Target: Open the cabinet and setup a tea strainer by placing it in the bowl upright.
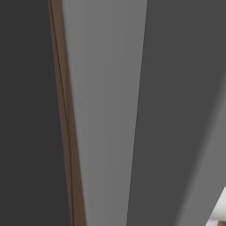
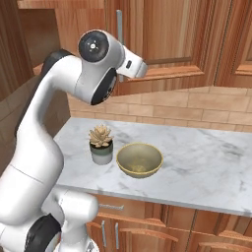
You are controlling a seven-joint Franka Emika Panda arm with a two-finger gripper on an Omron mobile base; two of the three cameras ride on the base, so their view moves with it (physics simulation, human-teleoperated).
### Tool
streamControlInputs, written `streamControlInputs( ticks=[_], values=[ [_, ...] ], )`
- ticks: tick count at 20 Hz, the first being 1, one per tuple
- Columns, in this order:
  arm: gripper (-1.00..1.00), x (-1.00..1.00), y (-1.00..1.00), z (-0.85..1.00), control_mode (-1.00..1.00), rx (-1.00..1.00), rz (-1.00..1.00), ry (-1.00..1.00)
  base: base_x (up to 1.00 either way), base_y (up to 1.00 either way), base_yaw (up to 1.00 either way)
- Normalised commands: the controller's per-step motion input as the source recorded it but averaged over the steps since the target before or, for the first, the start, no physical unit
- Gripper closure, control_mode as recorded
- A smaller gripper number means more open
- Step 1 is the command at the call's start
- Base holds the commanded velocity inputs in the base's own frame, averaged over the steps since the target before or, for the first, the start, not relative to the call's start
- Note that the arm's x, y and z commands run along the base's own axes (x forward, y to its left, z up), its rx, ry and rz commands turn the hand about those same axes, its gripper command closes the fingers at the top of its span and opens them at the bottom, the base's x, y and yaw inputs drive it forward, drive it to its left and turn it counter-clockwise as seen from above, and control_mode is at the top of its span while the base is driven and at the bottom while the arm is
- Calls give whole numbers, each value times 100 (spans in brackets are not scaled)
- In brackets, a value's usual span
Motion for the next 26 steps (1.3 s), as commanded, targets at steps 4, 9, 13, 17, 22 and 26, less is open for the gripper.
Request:
streamControlInputs(
  ticks=[4, 9, 13, 17, 22, 26],
  values=[
    [100, -86, -39, 21, -100, 7, 0, 4, 0, 0, 0],
    [100, -98, -38, 5, -100, 1, 0, 0, 0, 0, 0],
    [100, -85, -1, 0, -100, -4, 0, 0, 0, 0, 0],
    [100, -30, 49, 3, -100, -14, 0, 2, 0, 0, 0],
    [-100, -8, 91, 0, -100, -24, -4, 11, 0, 0, 0],
    [-100, 0, 85, 0, -100, -21, -6, 12, 0, 0, 0]
  ],
)
